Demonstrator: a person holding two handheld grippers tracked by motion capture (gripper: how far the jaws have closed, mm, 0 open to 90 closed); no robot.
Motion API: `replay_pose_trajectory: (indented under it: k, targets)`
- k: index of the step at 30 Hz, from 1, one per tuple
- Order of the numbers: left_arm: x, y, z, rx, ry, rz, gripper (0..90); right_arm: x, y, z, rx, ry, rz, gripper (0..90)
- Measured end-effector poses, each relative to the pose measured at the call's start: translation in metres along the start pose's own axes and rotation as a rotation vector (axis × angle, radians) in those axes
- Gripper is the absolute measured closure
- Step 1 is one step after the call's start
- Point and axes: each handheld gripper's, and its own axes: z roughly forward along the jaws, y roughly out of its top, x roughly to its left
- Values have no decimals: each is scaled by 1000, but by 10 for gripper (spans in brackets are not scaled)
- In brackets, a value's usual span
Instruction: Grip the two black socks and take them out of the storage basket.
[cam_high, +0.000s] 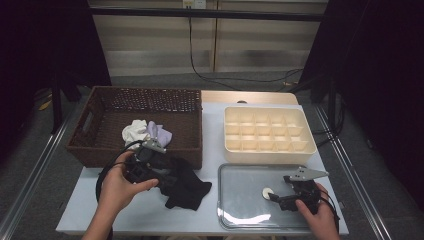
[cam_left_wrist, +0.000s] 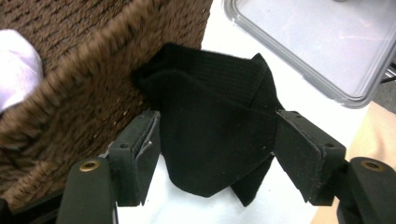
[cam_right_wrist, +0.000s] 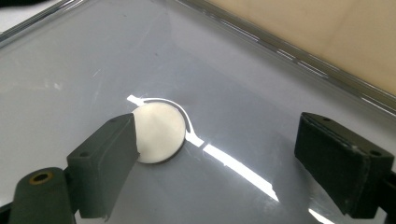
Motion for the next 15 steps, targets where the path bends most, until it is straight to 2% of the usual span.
replay_pose_trajectory:
  k: [3, 6, 12, 15]
  targets:
    - [0, -6, 3, -30, 3, -17, 284, 0, 0, 0, 1, 0, 1, 127]
    - [1, -12, 9, -31, -10, -31, 278, 0, 0, 0, -2, 2, 1, 127]
    - [3, -21, 21, -15, -12, -47, 279, 0, 0, 0, -1, 3, 2, 127]
    - [5, -24, 26, -1, -2, -38, 279, 0, 0, 0, -1, 1, 1, 127]
